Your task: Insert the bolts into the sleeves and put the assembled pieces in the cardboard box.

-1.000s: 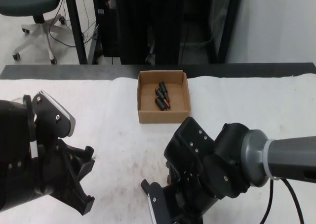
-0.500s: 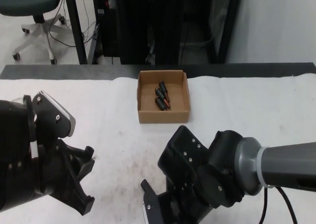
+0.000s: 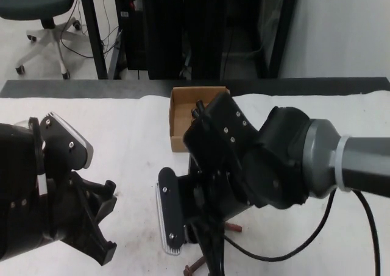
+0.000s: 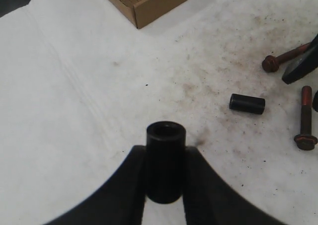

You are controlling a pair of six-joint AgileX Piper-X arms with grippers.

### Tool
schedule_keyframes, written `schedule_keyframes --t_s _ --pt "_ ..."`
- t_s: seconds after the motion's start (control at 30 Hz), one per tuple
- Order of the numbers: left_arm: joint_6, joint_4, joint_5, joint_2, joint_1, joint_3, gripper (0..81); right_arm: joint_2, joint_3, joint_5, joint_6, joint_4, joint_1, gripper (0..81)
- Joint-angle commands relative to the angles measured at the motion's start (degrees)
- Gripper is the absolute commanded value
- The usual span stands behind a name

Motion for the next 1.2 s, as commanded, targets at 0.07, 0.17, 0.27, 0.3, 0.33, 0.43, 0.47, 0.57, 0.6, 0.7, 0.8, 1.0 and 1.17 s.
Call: schedule_keyframes --t_s 0.07,0.17,0.27,0.3,0.33,0.43,0.47,0.57,0.6,0.7,0.8,1.0,1.17 --pt "-0.5 -0.4 -0.6 -0.7 0.1 -0.6 0.3 2.0 -0.3 -5.2 0.4 0.7 -2.3 28.9" --pt "-0.5 -0.4 -0.6 -0.7 0.1 -0.6 0.3 3.1 -0.3 -5.7 0.4 1.1 -2.6 29.0" --pt "-0.5 -0.4 -0.6 -0.7 0.1 -0.6 0.3 4.4 -0.3 -6.0 1.5 2.3 -2.6 29.0" --pt "-0.5 -0.4 -0.6 -0.7 0.1 -0.6 0.3 4.9 -0.3 -6.0 1.5 3.0 -2.6 29.0" --pt "-0.5 -0.4 -0.6 -0.7 0.1 -0.6 0.3 5.5 -0.3 -6.0 1.5 3.7 -2.6 29.0" --pt "-0.5 -0.4 -0.6 -0.7 0.1 -0.6 0.3 7.1 -0.3 -6.0 1.5 4.9 -2.6 29.0" --pt "-0.5 -0.4 -0.6 -0.7 0.1 -0.6 0.3 7.3 -0.3 -5.9 1.5 5.0 -2.6 29.0" --pt "-0.5 -0.4 -0.6 -0.7 0.1 -0.6 0.3 7.6 -0.3 -5.5 1.5 5.0 -2.6 29.0" --pt "-0.5 -0.4 -0.6 -0.7 0.1 -0.6 0.3 7.6 -0.3 -5.5 1.5 5.0 -2.6 29.0" --pt "-0.5 -0.4 -0.6 -0.7 0.1 -0.6 0.3 8.4 -0.3 -5.5 2.1 5.8 -2.7 29.0" --pt "-1.2 -0.4 -0.6 -0.7 0.1 -0.6 0.3 9.6 -0.3 -5.5 3.7 6.7 -2.7 29.0" --pt "-2.1 -0.3 -0.6 -0.7 0.1 -0.6 0.3 10.4 -0.3 -4.7 3.7 7.1 -2.7 29.0" --pt "-2.1 -0.3 -0.6 -0.7 0.1 -0.6 0.3 10.4 -0.3 -3.5 3.9 6.7 -2.6 9.7"
